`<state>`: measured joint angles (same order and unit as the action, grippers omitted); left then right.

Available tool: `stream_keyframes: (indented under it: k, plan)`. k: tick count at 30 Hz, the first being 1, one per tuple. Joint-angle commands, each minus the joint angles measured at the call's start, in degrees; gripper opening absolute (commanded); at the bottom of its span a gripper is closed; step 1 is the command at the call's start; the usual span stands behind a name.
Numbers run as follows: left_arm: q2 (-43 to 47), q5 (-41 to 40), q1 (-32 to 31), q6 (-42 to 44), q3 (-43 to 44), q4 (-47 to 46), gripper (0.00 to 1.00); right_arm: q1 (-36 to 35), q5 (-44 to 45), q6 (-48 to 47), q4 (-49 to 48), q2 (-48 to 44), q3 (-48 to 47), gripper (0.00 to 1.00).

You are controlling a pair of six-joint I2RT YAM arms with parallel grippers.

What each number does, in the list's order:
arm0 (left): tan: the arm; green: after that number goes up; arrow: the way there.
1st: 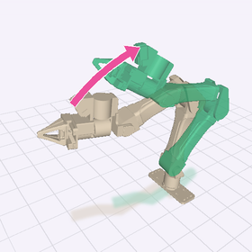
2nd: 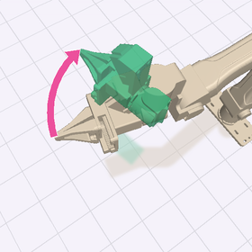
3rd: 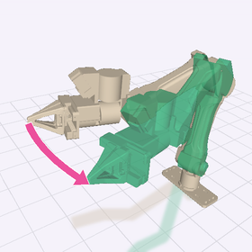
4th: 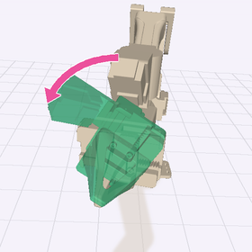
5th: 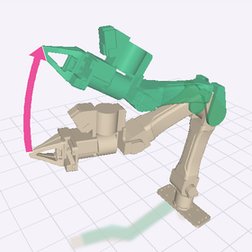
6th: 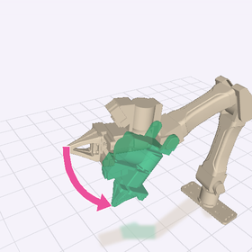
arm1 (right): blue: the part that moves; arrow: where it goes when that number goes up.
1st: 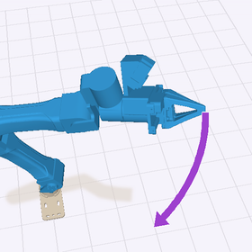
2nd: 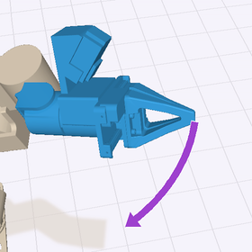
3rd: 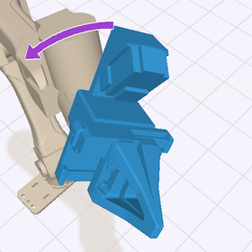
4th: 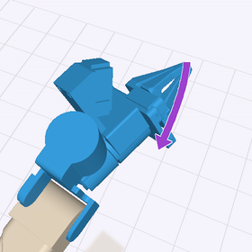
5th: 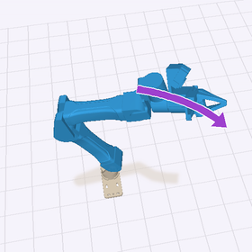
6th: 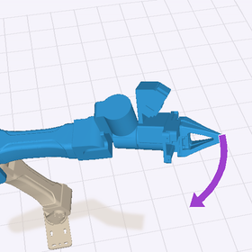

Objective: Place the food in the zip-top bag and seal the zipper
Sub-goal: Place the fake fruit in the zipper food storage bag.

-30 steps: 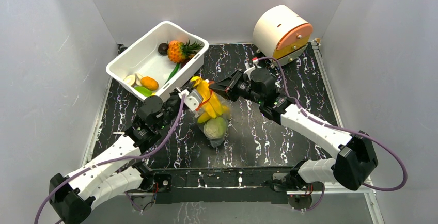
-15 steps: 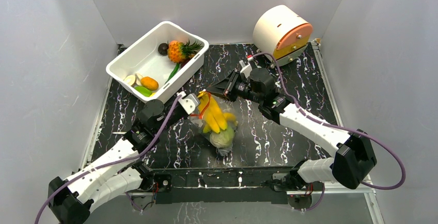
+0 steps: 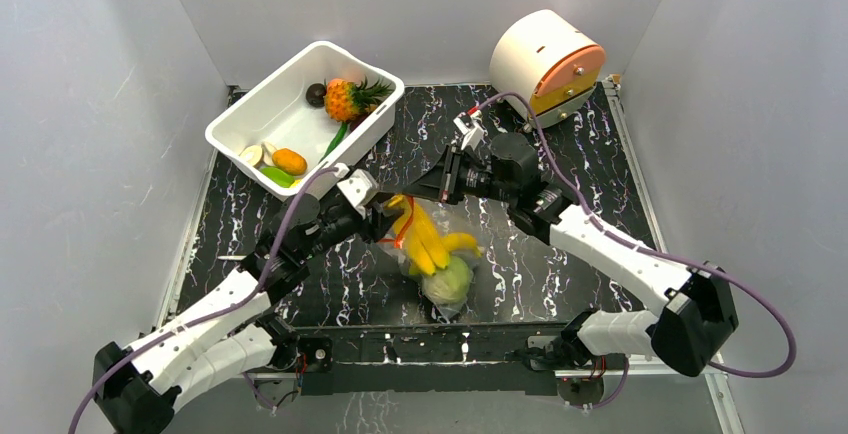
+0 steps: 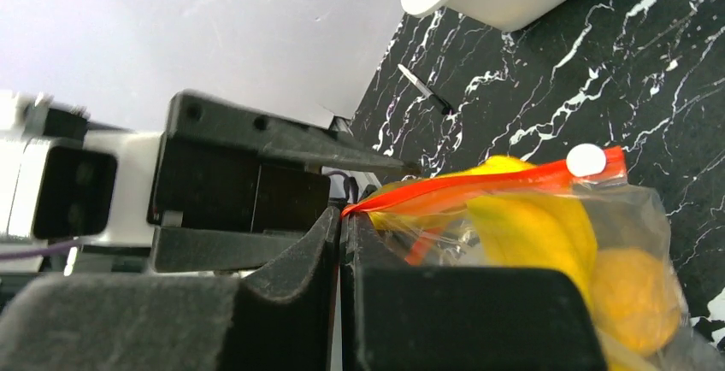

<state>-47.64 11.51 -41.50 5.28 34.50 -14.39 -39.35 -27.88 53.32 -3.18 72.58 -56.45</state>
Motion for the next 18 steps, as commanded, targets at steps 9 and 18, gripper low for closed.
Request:
stream_keyframes:
  k: [9,18]
  plan:
    - [2.11,4.63,-0.41,-12.81,15.94,22.91,0.67,4.35,-3.14,-12.90,1.39,-7.93,3.57,0.00]
    - [-6.66,-11.15,-0.43,-18.81,25.70,39.92,0.51,9.34,-7.43,-19.01,4.42,-8.66,7.15,0.00]
